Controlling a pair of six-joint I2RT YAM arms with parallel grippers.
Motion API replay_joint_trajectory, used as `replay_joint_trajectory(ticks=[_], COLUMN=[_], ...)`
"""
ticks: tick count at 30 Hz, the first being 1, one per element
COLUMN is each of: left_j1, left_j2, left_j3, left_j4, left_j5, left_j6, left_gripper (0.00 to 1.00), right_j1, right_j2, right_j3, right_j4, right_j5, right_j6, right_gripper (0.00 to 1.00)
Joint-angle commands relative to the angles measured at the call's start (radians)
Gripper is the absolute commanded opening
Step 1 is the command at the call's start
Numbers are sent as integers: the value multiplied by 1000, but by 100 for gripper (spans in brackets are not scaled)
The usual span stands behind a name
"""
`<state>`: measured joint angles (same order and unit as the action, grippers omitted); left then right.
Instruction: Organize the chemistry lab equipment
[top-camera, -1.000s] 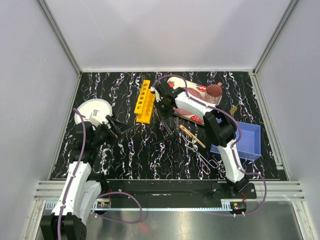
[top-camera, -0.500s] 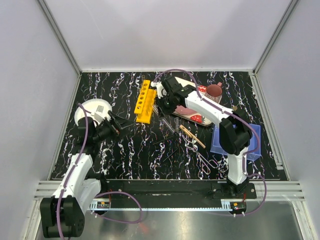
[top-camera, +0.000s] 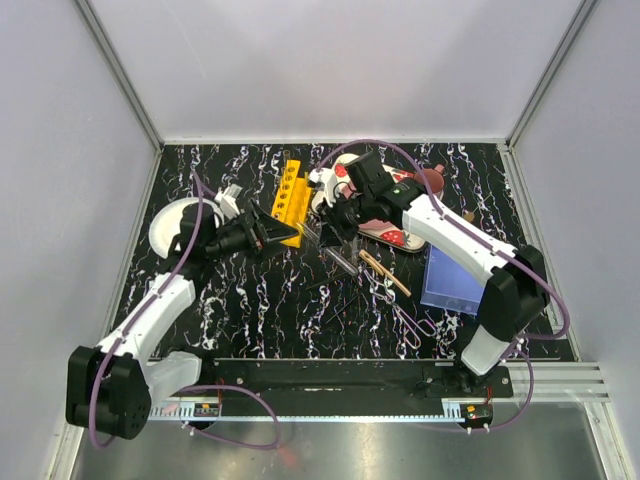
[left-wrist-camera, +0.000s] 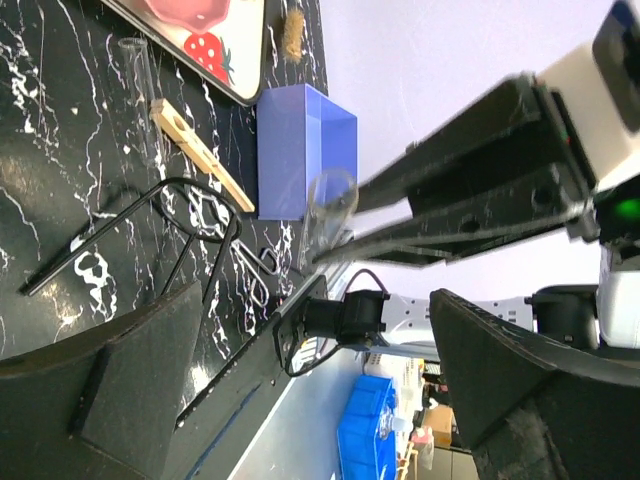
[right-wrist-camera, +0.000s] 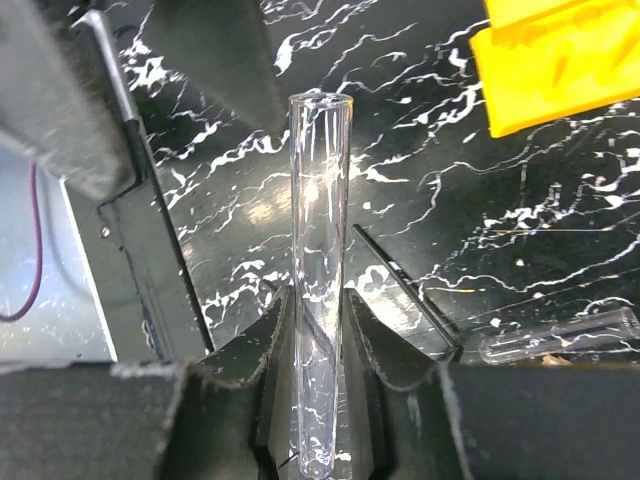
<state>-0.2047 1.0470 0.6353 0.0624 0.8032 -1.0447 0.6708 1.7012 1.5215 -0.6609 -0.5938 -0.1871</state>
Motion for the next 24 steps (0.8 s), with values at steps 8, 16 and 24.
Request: replay_joint_trajectory(ticks=[8, 16, 24], left_j1=[-110, -148, -156], left_j2=[134, 160, 162], left_j3=[139, 210, 241], left_j4=[96, -59, -145], left_j5=[-68, -107, -133], left_j6=[-25, 118, 167], left_gripper=[94, 66, 56], right_j1=[15, 19, 30], right_j2=[-104, -123, -129], right_j3=[-69, -83, -104], right_j4=[21, 15, 15], right_j5=[-87, -69, -58], right_j6=[-109, -130, -144], right_gripper=[19, 19, 18])
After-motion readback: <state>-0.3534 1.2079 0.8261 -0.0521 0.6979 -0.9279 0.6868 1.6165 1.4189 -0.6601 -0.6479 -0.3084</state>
